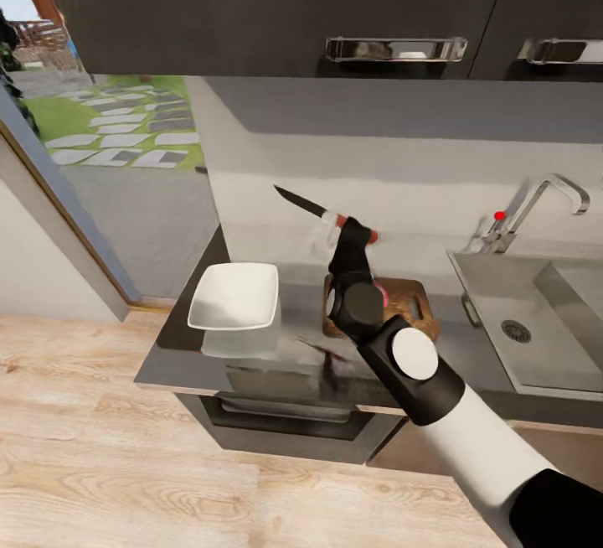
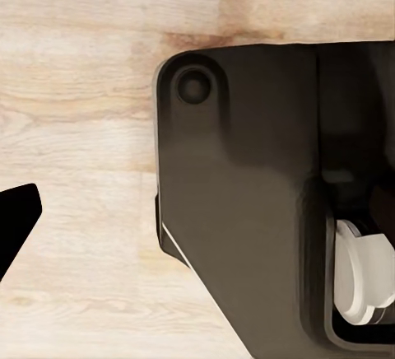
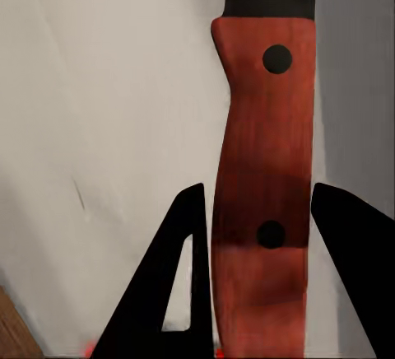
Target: In the kitchen, take the Vidalia onion out of the sink, dice it on the chopping board with the paring knife, put the diced onion into the bowl on the countertop, then place both the paring knife and the chopping board into the sink.
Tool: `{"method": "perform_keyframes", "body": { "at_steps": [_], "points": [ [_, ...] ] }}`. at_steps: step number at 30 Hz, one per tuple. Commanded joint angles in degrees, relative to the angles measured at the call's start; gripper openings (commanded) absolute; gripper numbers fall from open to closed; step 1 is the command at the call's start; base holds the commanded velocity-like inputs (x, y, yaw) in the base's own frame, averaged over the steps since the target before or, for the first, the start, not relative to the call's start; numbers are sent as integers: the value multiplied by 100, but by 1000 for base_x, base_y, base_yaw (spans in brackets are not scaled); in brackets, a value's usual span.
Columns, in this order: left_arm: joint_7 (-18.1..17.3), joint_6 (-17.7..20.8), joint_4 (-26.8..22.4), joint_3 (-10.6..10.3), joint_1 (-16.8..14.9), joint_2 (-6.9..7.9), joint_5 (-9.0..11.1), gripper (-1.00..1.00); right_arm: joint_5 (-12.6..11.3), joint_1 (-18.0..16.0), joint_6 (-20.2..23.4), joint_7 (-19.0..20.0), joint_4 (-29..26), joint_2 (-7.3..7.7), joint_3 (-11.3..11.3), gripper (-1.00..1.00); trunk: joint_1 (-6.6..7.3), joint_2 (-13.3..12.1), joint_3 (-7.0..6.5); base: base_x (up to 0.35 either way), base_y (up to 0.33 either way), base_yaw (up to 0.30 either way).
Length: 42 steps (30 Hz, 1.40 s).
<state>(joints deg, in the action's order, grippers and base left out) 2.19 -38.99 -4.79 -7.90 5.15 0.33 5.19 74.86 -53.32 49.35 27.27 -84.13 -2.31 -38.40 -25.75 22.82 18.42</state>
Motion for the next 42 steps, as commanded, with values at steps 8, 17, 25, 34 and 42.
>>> {"method": "perform_keyframes", "body": {
  "at_steps": [8,17,25,34,42],
  "points": [
    [18,-7,4,-53,5,-34,52,100,73,14,590,-364,36,-12,-535,-100,-3,10,8,-102,-242,0],
    [18,-4,115,-53,7,-54,35,100,67,157,628,-371,252,-36,-555,-100,-3,10,8,-45,-310,0],
    [18,-12,117,-53,8,-51,35,100,56,267,691,-379,644,-57,-1261,-100,-3,10,8,-1,-148,0],
    [18,-12,117,-53,4,-54,35,100,45,269,707,-485,687,-66,-1301,-100,-3,10,8,0,-6,0],
    [18,-20,118,-58,6,-82,27,100,36,371,708,-595,688,-68,-1309,-100,-3,10,8,0,-221,0]
  ]
}}
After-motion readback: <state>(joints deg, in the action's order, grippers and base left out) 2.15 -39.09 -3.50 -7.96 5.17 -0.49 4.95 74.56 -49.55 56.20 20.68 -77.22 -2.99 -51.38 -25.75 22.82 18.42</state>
